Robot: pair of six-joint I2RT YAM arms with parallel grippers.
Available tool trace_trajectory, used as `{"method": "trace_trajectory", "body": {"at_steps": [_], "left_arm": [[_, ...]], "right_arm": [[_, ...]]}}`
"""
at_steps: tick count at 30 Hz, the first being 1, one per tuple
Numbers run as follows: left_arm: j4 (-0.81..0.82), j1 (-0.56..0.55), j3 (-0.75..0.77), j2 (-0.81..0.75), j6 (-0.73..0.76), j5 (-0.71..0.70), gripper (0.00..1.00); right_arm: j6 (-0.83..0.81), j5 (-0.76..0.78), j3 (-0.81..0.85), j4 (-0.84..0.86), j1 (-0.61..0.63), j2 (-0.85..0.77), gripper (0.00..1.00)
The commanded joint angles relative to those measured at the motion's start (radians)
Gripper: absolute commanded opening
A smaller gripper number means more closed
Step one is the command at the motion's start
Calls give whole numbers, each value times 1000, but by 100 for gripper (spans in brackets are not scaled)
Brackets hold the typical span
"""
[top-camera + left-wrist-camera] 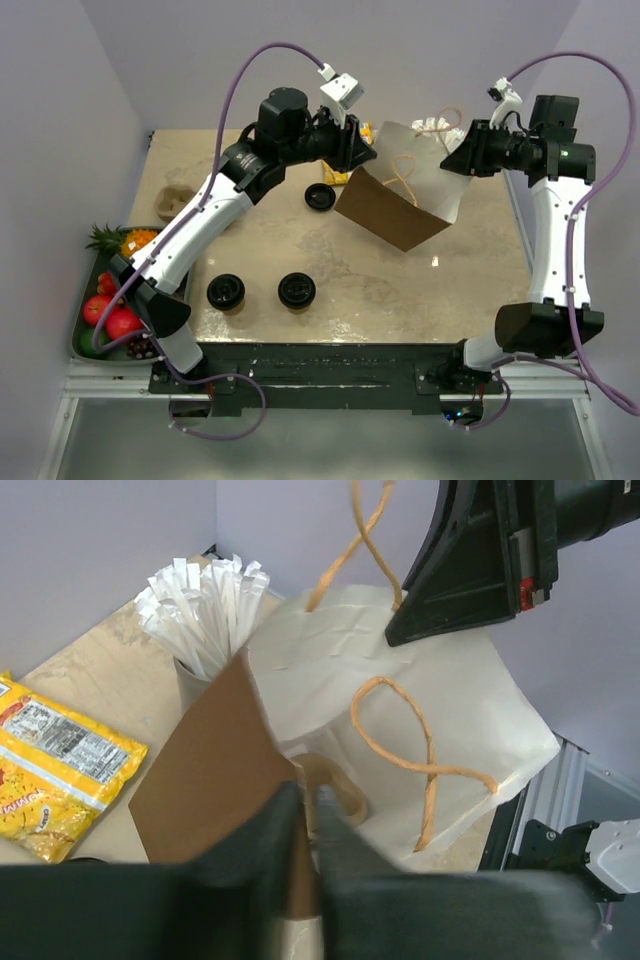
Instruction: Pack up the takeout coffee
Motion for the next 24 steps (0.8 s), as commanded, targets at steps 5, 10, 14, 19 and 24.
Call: {"method": "trace_trajectory", "body": {"at_steps": [5,10,14,19,24], "left_arm": [[43,75,20,102,-90,-4,95],[47,85,28,122,-58,-32,99],[49,88,10,131,-22,-38,99],[64,89,0,169,-10,-7,99],[54,92,20,240,33,-24,98]], "right_arm": [[75,37,71,90,-5,134,99],[58,67,137,96,-7,150,99],[30,80,79,91,-7,111,99],[-27,108,-64,114,-7,33,99],[-54,148,-151,215,-7,-10,93]]}}
